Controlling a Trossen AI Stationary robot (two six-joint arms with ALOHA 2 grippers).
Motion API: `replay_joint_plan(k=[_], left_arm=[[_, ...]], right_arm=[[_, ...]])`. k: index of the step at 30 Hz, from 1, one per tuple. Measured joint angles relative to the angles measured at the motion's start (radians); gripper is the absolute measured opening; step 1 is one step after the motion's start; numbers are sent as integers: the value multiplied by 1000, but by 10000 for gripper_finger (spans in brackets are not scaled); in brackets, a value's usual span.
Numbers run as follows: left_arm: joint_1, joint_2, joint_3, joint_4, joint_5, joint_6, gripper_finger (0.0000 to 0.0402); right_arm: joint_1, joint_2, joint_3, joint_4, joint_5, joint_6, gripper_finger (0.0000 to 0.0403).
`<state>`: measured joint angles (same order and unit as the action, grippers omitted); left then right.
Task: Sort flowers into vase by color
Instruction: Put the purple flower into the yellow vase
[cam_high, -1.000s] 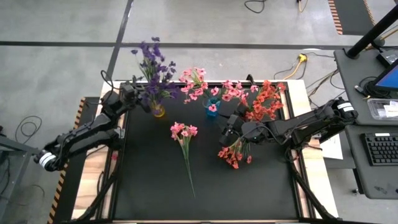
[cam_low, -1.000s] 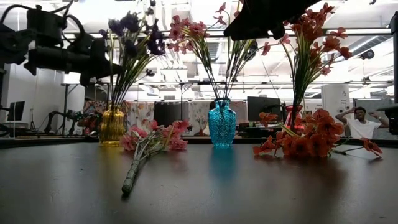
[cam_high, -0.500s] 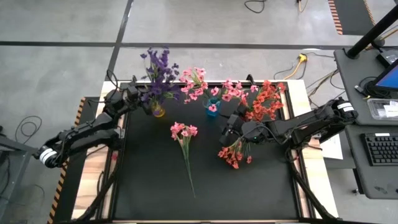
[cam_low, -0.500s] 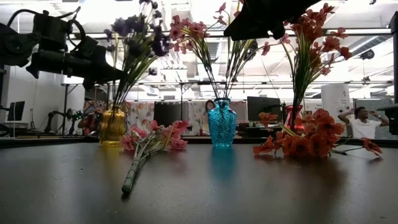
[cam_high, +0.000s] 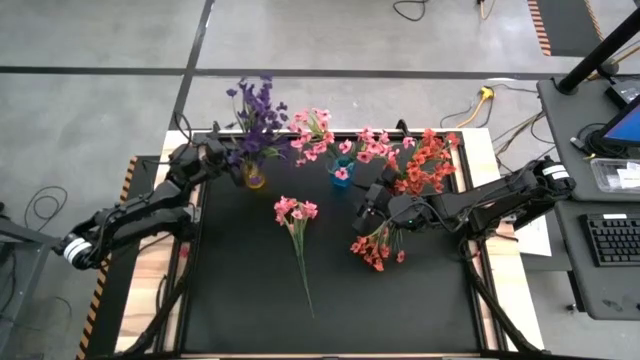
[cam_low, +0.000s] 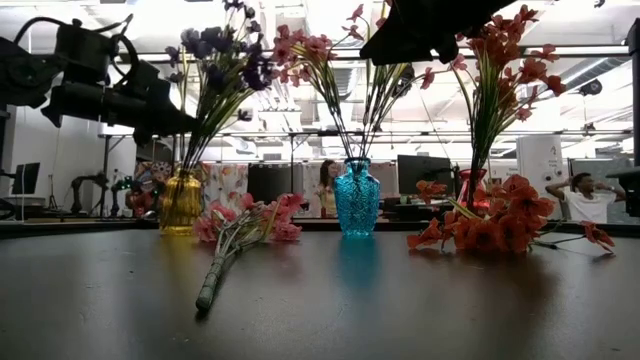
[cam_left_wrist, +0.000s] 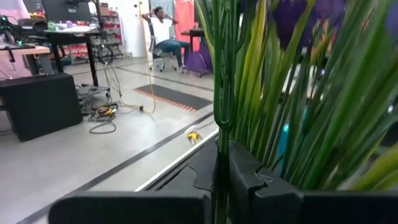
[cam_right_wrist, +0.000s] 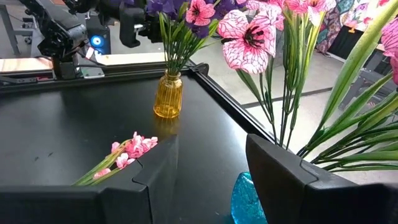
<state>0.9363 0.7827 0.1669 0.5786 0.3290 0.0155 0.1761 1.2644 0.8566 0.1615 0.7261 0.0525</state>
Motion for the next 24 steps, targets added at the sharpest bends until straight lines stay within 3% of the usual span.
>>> replay_joint_plan(k=[24], left_arm=[[0,14,-40,18,0,31,0]], right_arm=[[0,0,0,-8,0,-2,183]])
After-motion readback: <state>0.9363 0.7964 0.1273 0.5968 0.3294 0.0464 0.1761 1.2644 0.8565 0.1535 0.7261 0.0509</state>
